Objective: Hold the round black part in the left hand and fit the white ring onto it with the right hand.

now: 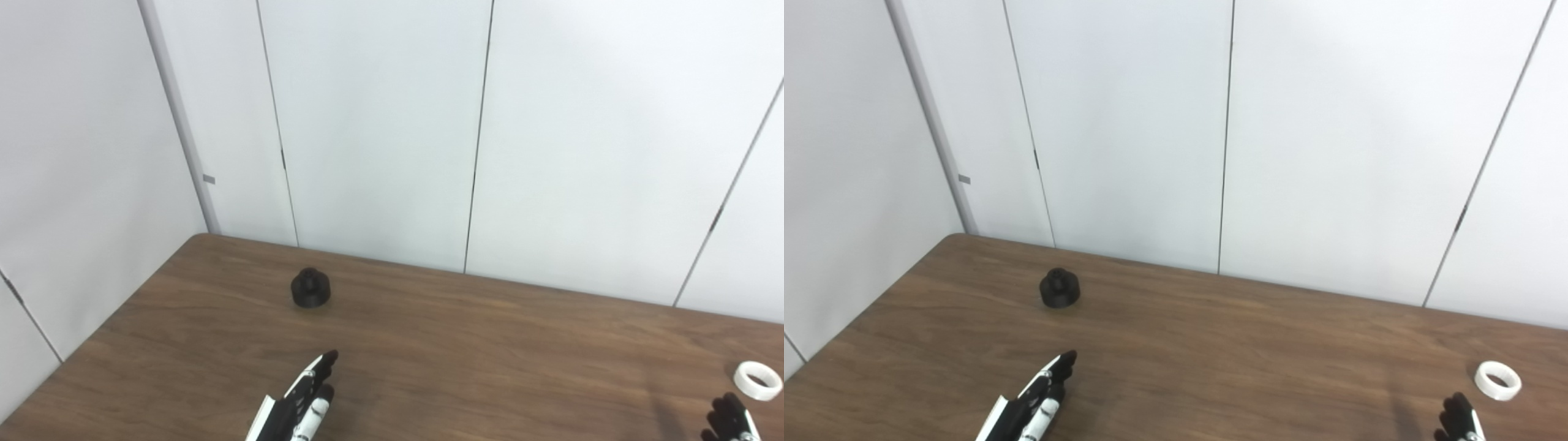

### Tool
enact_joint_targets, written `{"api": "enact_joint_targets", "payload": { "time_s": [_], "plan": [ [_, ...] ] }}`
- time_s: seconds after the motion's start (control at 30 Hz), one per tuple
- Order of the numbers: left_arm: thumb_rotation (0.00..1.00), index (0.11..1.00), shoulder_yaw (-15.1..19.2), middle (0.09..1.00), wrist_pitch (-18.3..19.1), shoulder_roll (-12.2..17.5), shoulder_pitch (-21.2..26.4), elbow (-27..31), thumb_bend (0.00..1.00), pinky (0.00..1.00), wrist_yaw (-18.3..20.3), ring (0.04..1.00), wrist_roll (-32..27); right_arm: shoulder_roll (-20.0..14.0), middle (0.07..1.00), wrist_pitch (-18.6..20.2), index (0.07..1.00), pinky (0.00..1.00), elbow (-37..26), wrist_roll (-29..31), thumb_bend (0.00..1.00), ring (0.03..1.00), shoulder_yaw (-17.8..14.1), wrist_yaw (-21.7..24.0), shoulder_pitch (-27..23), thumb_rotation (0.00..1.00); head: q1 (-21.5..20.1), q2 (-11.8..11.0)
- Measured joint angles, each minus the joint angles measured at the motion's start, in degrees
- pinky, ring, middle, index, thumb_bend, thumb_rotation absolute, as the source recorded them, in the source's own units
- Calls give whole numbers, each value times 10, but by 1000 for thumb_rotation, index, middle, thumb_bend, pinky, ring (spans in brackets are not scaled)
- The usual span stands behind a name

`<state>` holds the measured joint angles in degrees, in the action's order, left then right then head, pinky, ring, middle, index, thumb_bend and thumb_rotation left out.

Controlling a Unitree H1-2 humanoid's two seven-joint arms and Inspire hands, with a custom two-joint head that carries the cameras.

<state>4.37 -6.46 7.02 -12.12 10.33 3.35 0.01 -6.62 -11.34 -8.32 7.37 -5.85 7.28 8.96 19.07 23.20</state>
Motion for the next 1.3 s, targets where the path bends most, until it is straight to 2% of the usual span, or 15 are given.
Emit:
{"api": "enact_joint_targets", "payload": {
  "time_s": [0.17, 0.3, 0.4, 0.5, 0.57, 0.7, 0.8, 0.9, 1.07, 1.17, 1.3],
  "plan": [
    [625, 937, -2, 961, 2, -1, 0, 1, 530, 997, -4, 975, 0, 0, 994, 6, 1000, 1000, -2, 1, 483, 1000, 0, 0, 0, 1000, 3, 6],
    [560, 946, -8, 969, 8, -2, 0, 7, 519, 967, -12, 973, 1, -1, 995, 11, 1000, 1000, -3, 3, 484, 1000, -1, 0, 0, 1000, 5, 11],
    [528, 945, -10, 960, 16, -4, 0, 16, 580, 947, -31, 967, 19, -3, 991, 18, 1000, 1000, -3, 9, 495, 1000, -1, 0, 1, 1000, 4, 13],
    [467, 936, -9, 955, 27, -5, 0, 28, 661, 979, -43, 976, 39, -5, 992, 19, 1000, 1000, -4, 11, 494, 1000, -1, 0, 2, 1000, 3, 15],
    [415, 909, -7, 927, 31, -5, 1, 36, 747, 957, -55, 954, 53, -5, 991, 19, 1000, 1000, -4, 11, 506, 1000, -1, 0, 2, 1000, 1, 17],
    [299, 908, 9, 927, 60, -5, 14, 62, 824, 980, -79, 960, 85, -6, 987, 19, 1000, 1000, -4, 11, 501, 1000, -2, 0, 4, 1000, 0, 19],
    [250, 903, 18, 945, 103, -7, 39, 85, 876, 998, -85, 992, 123, -6, 988, 22, 1000, 1000, -4, 11, 501, 1000, -3, -1, 4, 1000, -1, 21],
    [236, 886, 17, 934, 128, -3, 59, 103, 904, 977, -84, 965, 165, -6, 988, 26, 1000, 1000, -7, 11, 500, 1000, -3, -1, 5, 1000, -2, 22],
    [301, 898, 15, 951, 176, 21, 71, 112, 895, 986, -77, 978, 246, -6, 983, 26, 987, 1000, -9, 6, 526, 1000, -3, -2, 6, 1000, -5, 25],
    [374, 888, 17, 941, 209, 38, 82, 112, 885, 990, -69, 980, 274, -8, 982, 26, 983, 1000, -9, 3, 525, 1000, -3, -2, 7, 1000, -5, 25],
    [384, 857, 19, 923, 239, 50, 106, 108, 896, 1000, -66, 971, 300, -8, 974, 26, 977, 1000, -9, 3, 511, 1000, -3, -2, 8, 1000, -7, 26]
  ]
}}
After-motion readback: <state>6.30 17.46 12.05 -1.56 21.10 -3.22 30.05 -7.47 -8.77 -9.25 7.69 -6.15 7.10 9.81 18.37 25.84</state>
